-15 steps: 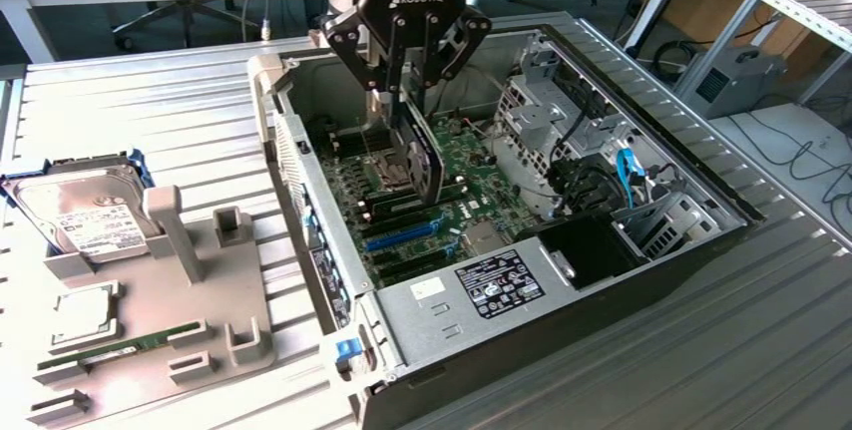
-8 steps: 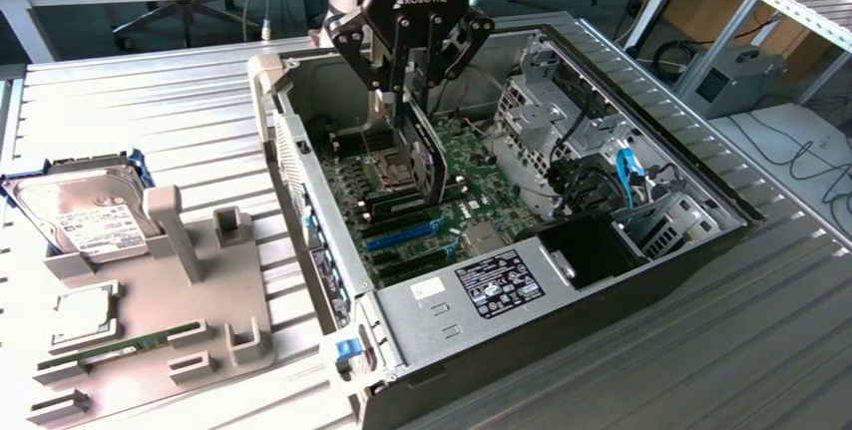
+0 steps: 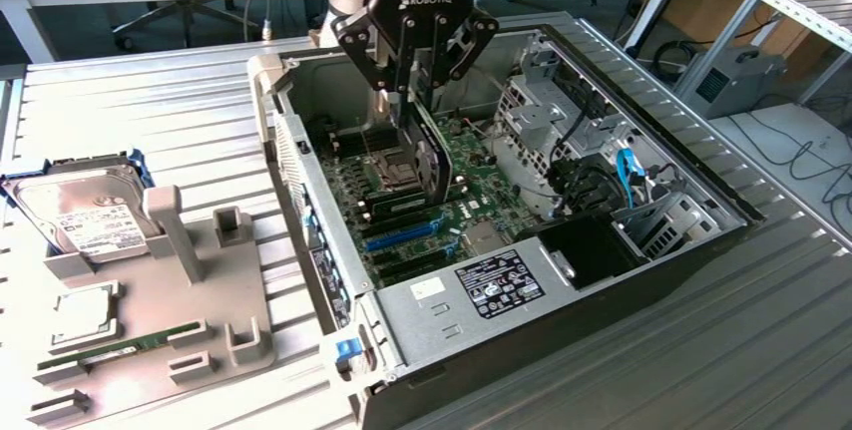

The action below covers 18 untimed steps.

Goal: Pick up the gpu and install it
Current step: 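Pick up the gpu and move the gpu toward the slot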

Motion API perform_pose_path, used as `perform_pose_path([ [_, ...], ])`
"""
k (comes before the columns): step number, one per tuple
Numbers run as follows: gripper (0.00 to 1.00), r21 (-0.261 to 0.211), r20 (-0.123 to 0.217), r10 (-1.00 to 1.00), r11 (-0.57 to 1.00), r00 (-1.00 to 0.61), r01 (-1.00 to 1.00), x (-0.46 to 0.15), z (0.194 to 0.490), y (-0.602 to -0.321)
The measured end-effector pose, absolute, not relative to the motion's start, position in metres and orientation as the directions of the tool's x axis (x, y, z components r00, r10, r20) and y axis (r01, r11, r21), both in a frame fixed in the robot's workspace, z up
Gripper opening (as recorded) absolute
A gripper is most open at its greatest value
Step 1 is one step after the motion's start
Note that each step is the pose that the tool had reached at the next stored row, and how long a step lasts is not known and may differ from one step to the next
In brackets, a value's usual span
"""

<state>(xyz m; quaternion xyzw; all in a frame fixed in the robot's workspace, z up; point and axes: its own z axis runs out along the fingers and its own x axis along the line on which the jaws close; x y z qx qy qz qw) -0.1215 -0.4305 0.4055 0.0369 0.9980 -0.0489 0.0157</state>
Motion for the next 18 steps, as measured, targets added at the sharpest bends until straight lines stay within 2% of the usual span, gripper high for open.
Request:
perform_pose_path([
  [18, 0.27, -0.101, -0.035, 0.072, 0.992, -0.997, 0.075, -0.107, 0.402, -0.424],
])
